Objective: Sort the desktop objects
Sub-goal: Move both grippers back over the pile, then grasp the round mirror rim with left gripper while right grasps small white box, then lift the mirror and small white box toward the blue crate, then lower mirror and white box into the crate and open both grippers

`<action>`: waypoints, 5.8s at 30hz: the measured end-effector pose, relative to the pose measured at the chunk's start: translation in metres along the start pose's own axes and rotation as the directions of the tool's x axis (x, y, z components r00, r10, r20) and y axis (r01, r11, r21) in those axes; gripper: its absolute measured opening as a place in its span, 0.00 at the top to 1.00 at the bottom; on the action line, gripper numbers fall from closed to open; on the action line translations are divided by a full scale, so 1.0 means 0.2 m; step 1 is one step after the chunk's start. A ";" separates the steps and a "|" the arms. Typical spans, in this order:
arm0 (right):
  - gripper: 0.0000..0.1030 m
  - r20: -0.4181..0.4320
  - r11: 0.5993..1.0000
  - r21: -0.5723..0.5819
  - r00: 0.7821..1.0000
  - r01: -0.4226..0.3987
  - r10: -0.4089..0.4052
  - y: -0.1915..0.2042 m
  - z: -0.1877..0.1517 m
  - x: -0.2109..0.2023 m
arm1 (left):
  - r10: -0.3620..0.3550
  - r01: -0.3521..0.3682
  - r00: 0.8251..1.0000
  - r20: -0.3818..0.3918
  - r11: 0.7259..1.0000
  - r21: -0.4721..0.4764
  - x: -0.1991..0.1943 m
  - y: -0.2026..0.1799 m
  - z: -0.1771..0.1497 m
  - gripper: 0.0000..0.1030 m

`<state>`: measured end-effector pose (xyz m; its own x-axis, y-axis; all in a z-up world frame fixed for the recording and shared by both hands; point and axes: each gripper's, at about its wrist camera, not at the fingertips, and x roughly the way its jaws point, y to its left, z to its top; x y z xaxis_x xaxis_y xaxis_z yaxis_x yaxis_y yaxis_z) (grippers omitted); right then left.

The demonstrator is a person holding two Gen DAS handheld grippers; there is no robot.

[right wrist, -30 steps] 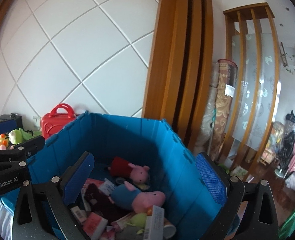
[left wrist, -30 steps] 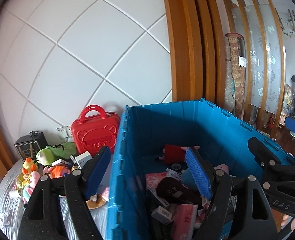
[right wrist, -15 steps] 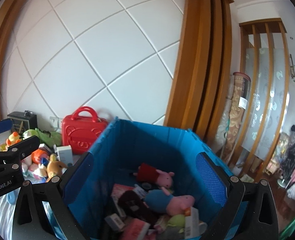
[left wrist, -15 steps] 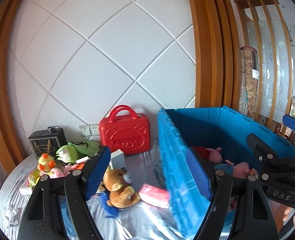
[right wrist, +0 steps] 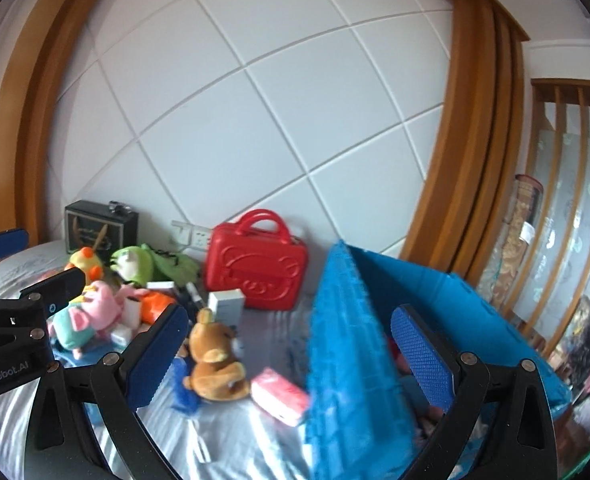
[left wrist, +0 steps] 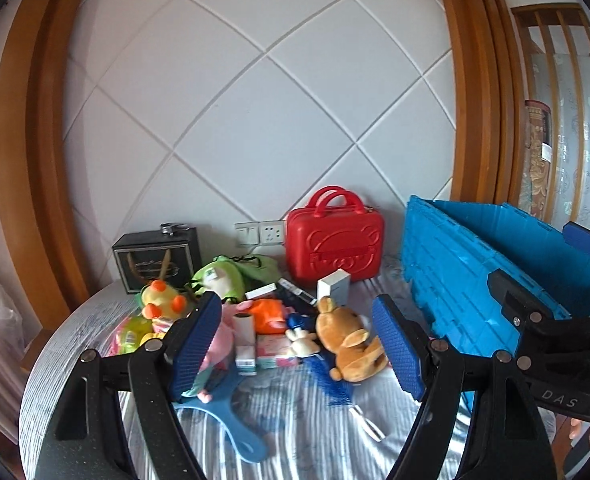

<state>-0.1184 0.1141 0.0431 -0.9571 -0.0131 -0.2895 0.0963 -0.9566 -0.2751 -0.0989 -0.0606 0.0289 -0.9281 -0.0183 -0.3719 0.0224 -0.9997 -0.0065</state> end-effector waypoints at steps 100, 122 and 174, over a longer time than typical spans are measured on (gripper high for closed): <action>0.65 -0.479 0.913 0.141 0.781 -0.383 0.401 1.23 -0.37 1.39 | 0.137 -0.194 0.894 -0.427 0.977 -0.093 1.09 1.26 -0.57 0.89; 0.65 -0.084 0.936 0.136 0.938 -0.324 0.337 0.43 -0.07 0.52 | 0.207 -0.211 0.972 -0.113 0.977 -0.019 0.33 0.47 -0.22 0.89; 0.65 -0.122 0.969 0.223 0.989 0.110 -0.084 -1.90 -0.58 0.30 | -0.222 0.240 0.970 -0.097 0.937 0.255 0.36 -2.17 0.14 0.89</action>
<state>-0.1803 0.5102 0.0245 -0.9211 0.1035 -0.3752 -0.0734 -0.9929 -0.0938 -0.1861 0.3712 0.0301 -0.8695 0.2057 -0.4490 -0.2963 -0.9446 0.1411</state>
